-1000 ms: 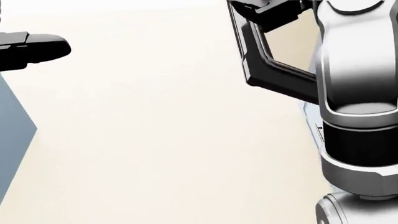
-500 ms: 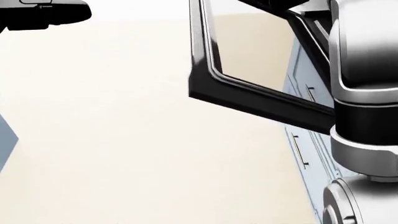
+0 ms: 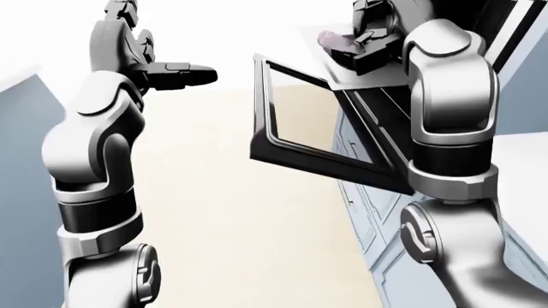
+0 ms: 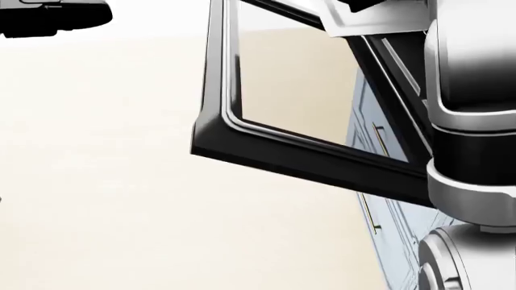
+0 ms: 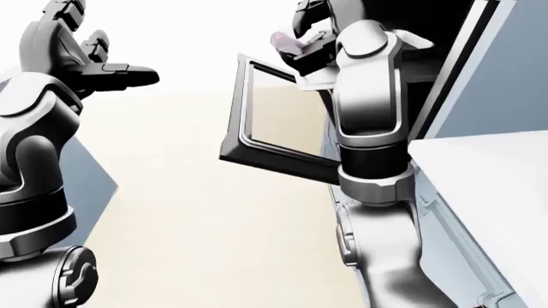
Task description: Place the eggplant on the top rack of the oven.
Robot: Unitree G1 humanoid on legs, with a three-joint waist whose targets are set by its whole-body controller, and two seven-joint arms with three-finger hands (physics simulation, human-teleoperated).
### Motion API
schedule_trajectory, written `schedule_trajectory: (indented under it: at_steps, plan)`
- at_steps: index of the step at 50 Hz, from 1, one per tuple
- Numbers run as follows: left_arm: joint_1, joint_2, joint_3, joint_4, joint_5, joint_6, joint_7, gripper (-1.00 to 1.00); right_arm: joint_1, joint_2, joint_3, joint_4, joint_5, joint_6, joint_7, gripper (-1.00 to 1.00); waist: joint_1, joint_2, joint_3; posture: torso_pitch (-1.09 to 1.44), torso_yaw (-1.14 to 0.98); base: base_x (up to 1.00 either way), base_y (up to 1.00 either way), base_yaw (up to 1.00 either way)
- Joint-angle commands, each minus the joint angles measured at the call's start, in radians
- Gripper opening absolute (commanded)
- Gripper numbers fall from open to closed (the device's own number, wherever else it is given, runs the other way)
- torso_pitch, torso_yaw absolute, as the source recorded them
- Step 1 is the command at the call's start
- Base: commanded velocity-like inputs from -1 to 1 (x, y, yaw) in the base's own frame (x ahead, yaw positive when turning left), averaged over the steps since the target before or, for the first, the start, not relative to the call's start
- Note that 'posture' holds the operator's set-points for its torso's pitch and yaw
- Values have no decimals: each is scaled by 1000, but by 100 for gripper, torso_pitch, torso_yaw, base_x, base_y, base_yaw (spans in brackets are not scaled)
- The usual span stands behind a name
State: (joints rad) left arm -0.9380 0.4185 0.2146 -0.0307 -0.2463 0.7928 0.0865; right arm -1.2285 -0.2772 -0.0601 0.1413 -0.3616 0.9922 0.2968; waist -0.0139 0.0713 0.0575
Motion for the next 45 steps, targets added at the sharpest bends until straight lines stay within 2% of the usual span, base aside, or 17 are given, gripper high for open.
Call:
schedule_trajectory:
  at_steps: [1,2,3,4,6,12,15,16,21,25,28,29,31,41,43,44,45]
  plan:
    - [-25,14,13,-16,3,-30,2,100,-46,-2,2,-32,-4,-31,-4,-100,1,8,-27,0,0,23,0,0]
    - [-24,15,14,-16,2,-31,2,100,-51,-2,2,-28,-6,-30,-3,-100,-2,36,-34,0,0,25,0,0]
    - [-23,16,15,-17,1,-31,3,100,-58,-2,3,-26,-8,-28,0,-100,-8,42,-43,0,0,27,0,0]
    - [-23,16,15,-16,1,-31,3,100,-61,-2,3,-24,-9,-27,0,-100,2,21,-34,0,0,30,0,0]
    - [-23,18,15,-18,-1,-31,3,100,-67,-4,2,-19,-11,-29,3,-100,-3,17,-23,0,0,33,0,0]
    - [-33,14,8,-6,0,-38,6,100,-63,-8,-1,-34,-17,-17,12,-100,16,-50,-27,0,0,33,0,0]
    - [-38,14,6,-4,1,-37,6,100,-60,-9,-4,-39,-17,-16,13,-100,27,-126,-40,0,0,34,0,0]
    - [-38,13,6,-7,1,-36,5,100,-60,-8,-4,-43,-17,-13,13,-100,24,-110,-35,0,0,34,0,0]
    - [-23,14,11,-19,0,-34,3,100,-55,-3,-1,-52,-18,-9,13,-100,16,-92,-32,0,0,34,0,0]
    - [-21,15,12,-19,2,-35,1,100,-48,2,-2,-48,-16,-17,7,-100,5,-50,-20,0,0,34,0,0]
    - [-23,15,11,-19,2,-33,2,100,-57,1,-3,-38,-14,-19,5,-100,-7,20,-43,0,0,34,0,0]
    - [-26,16,11,-17,3,-34,1,100,-60,0,-4,-34,-13,-21,5,-100,-2,10,-47,0,0,33,0,0]
    - [-31,18,10,-13,3,-32,0,100,-62,-3,-6,-27,-11,-26,3,-100,-6,30,-27,0,0,33,0,0]
    - [-53,17,5,-17,6,-14,2,100,-88,-19,-13,-2,5,-30,-8,-100,27,-54,-34,0,0,38,-9,0]
    - [-51,18,6,-18,6,-15,1,100,-92,-20,-11,-6,5,-24,-6,-100,34,-99,-44,0,0,32,-9,0]
    - [-50,18,7,-19,6,-15,1,100,-92,-20,-11,-6,5,-23,-7,-100,32,-138,-59,0,0,29,-8,0]
    - [-49,18,7,-18,6,-16,0,100,-92,-20,-11,-5,6,-24,-7,-100,25,-107,-41,0,0,23,-6,0]
